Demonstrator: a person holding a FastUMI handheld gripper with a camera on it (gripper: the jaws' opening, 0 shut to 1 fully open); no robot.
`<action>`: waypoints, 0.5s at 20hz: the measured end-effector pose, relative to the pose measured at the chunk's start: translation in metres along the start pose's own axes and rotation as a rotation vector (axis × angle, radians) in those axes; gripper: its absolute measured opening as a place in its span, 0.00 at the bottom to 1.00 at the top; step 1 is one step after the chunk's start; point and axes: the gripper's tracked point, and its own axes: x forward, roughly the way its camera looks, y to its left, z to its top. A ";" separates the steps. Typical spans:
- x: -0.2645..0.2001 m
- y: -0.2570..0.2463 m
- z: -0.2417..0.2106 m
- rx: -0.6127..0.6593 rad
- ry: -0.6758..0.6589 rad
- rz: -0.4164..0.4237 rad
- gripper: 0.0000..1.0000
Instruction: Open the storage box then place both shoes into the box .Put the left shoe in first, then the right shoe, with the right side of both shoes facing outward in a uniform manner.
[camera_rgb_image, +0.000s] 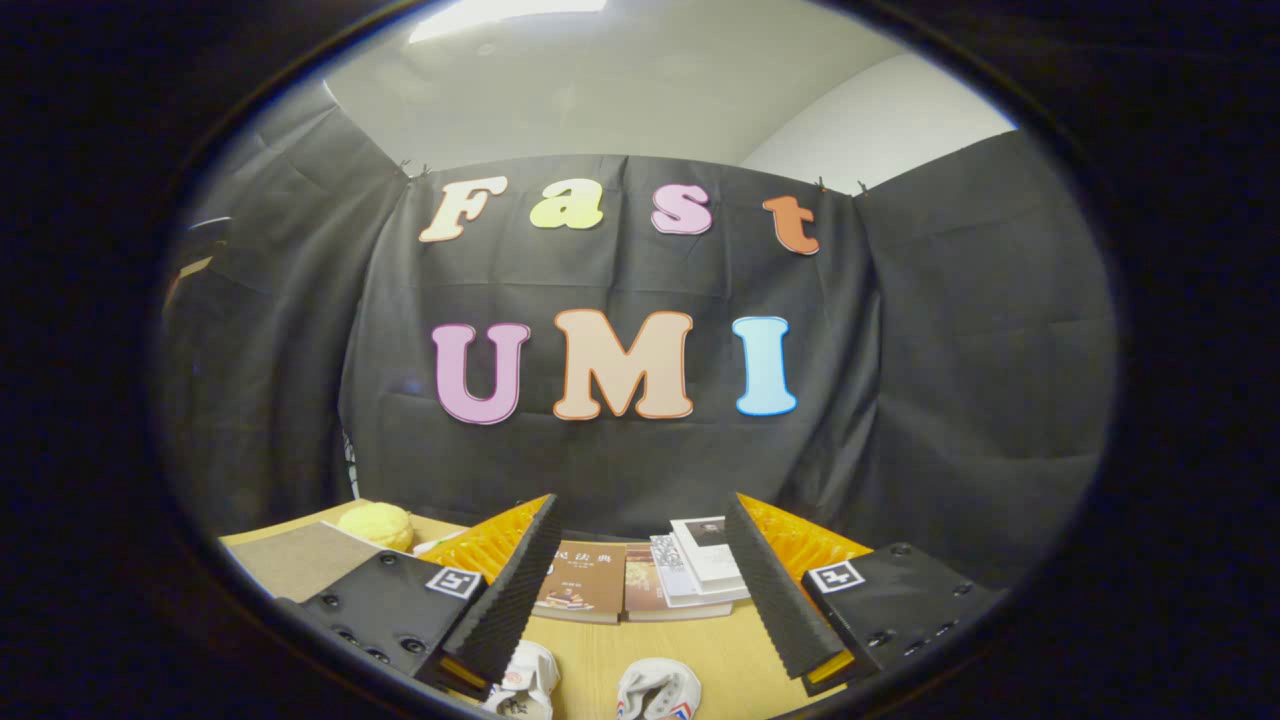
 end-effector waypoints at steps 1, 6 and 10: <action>-0.001 0.000 0.001 0.003 -0.001 0.002 1.00; -0.002 0.004 0.001 0.002 -0.004 0.010 1.00; -0.002 0.008 0.000 0.007 -0.002 0.018 1.00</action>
